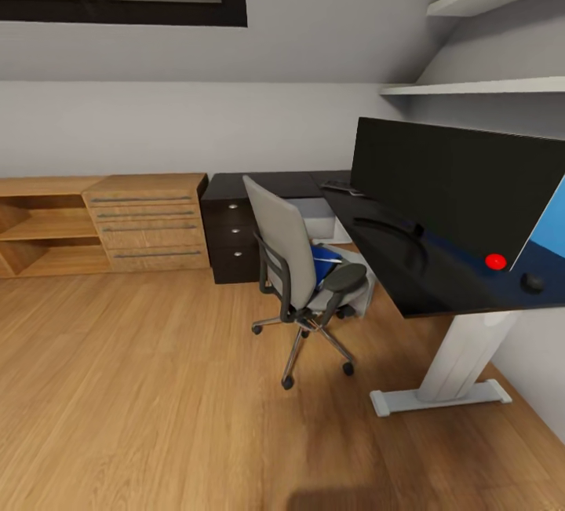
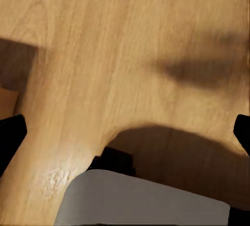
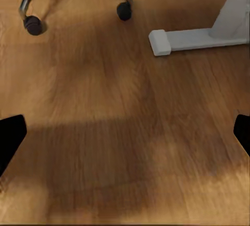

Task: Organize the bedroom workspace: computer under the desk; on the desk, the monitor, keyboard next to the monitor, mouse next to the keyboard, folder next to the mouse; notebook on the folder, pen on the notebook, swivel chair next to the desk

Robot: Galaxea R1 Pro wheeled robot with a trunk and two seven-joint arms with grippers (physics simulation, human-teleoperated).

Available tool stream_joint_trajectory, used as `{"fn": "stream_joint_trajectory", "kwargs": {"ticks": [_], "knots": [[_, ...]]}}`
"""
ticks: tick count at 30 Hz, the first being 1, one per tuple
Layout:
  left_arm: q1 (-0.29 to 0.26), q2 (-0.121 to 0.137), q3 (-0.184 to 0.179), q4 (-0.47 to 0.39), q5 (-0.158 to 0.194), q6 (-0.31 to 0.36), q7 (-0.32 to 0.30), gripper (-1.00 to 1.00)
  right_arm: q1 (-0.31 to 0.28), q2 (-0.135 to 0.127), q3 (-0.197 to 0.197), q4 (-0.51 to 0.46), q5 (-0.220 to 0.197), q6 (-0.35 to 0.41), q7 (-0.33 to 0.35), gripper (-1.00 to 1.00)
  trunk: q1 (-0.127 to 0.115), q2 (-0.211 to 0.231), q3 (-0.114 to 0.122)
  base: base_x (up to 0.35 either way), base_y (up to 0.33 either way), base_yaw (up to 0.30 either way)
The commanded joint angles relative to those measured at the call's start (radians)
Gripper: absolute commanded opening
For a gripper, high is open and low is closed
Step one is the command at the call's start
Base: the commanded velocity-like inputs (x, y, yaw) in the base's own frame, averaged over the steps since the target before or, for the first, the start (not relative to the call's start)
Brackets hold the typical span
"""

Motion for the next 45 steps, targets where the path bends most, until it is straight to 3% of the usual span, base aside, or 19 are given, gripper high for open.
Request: {"fn": "stream_joint_trajectory", "kwargs": {"ticks": [1, 4, 5, 6, 10, 14, 17, 19, 21, 22, 24, 25, 29, 30, 31, 34, 38, 45], "knots": [[0.000, -0.006, 0.004, -0.241, -0.003, 0.034, 0.018, 1.00, -0.047, 0.001, 0.001, -0.009, -0.001, 0.004, -0.003, 1.00, 0.004, -0.008, -0.004, 0.000, 0.000, 0.000], [-0.001, -0.031, 0.001, -0.404, -0.019, 0.199, 0.099, 1.00, -0.123, 0.004, 0.000, -0.009, -0.002, 0.049, -0.003, 1.00, 0.015, -0.029, -0.013, 0.000, 0.000, 0.000], [-0.007, -0.074, -0.009, -0.541, -0.036, 0.382, 0.157, 1.00, -0.202, 0.008, -0.001, -0.007, -0.003, 0.126, -0.003, 1.00, 0.019, -0.036, -0.016, 0.000, 0.000, 0.000], [-0.028, -0.097, -0.021, -0.583, -0.050, 0.456, 0.173, 1.00, -0.241, 0.012, -0.001, -0.006, -0.004, 0.168, -0.003, 1.00, 0.023, -0.043, -0.019, 0.000, 0.000, 0.000], [-0.148, -0.143, -0.083, -0.624, -0.119, 0.586, 0.201, 1.00, -0.366, 0.036, -0.002, -0.004, -0.005, 0.260, -0.003, 1.00, 0.038, -0.071, -0.032, 0.000, 0.000, 0.000], [-0.235, -0.157, -0.114, -0.628, -0.150, 0.632, 0.206, 1.00, -0.478, 0.055, -0.003, 0.018, -0.007, 0.324, -0.004, 1.00, 0.054, -0.099, -0.044, 0.000, 0.000, 0.000], [-0.257, -0.157, -0.118, -0.662, -0.154, 0.642, 0.206, 1.00, -0.547, 0.065, -0.003, 0.052, -0.021, 0.374, -0.005, 1.00, 0.065, -0.120, -0.054, 0.000, 0.000, 0.000], [-0.265, -0.157, -0.117, -0.683, -0.145, 0.646, 0.205, 1.00, -0.591, 0.070, -0.003, 0.077, -0.043, 0.396, -0.006, 1.00, 0.073, -0.134, -0.060, 0.000, 0.000, 0.000], [-0.269, -0.157, -0.117, -0.719, -0.113, 0.649, 0.204, 1.00, -0.638, 0.074, -0.003, 0.097, -0.081, 0.411, -0.007, 1.00, 0.081, -0.148, -0.066, 0.000, 0.000, 0.000], [-0.272, -0.157, -0.120, -0.801, -0.080, 0.651, 0.204, 1.00, -0.677, 0.075, -0.003, 0.105, -0.111, 0.433, -0.008, 1.00, 0.084, -0.155, -0.070, 0.000, 0.000, 0.000], [-0.272, -0.157, -0.126, -0.856, -0.071, 0.653, 0.204, 1.00, -0.696, 0.075, -0.003, 0.108, -0.120, 0.458, -0.008, 1.00, 0.092, -0.169, -0.076, 0.000, 0.000, 0.000], [-0.253, -0.157, -0.143, -0.955, -0.063, 0.675, 0.204, 1.00, -0.727, 0.071, -0.004, 0.109, -0.129, 0.509, -0.009, 1.00, 0.096, -0.176, -0.079, 0.000, 0.000, 0.000], [-0.140, -0.157, -0.164, -1.158, -0.056, 0.764, 0.203, 1.00, -0.768, 0.054, -0.007, 0.106, -0.143, 0.570, -0.012, 1.00, 0.111, -0.204, -0.091, 0.000, 0.000, 0.000], [-0.128, -0.157, -0.165, -1.175, -0.055, 0.771, 0.202, 1.00, -0.771, 0.049, -0.008, 0.105, -0.147, 0.574, -0.013, 1.00, 0.115, -0.211, -0.095, 0.000, 0.000, 0.000], [-0.072, -0.154, -0.170, -1.231, -0.054, 0.793, 0.200, 1.00, -0.782, 0.026, -0.014, 0.107, -0.229, 0.605, -0.019, 1.00, 0.119, -0.218, -0.098, 0.000, 0.000, 0.000], [-0.039, -0.148, -0.177, -1.244, -0.054, 0.794, 0.199, 1.00, -0.783, 0.020, -0.013, 0.104, -0.255, 0.646, -0.016, 1.00, 0.130, -0.239, -0.107, 0.000, 0.000, 0.000], [0.006, -0.141, -0.219, -1.269, -0.057, 0.786, 0.198, 1.00, -0.784, 0.017, -0.013, 0.102, -0.269, 0.722, -0.013, 1.00, 0.146, -0.267, -0.120, 0.000, 0.000, 0.000], [0.022, -0.135, -0.266, -1.278, -0.057, 0.782, 0.198, 1.00, -0.784, 0.016, -0.017, 0.068, -0.275, 0.718, -0.010, 1.00, 0.173, -0.316, -0.142, 0.000, 0.000, 0.000]]}}
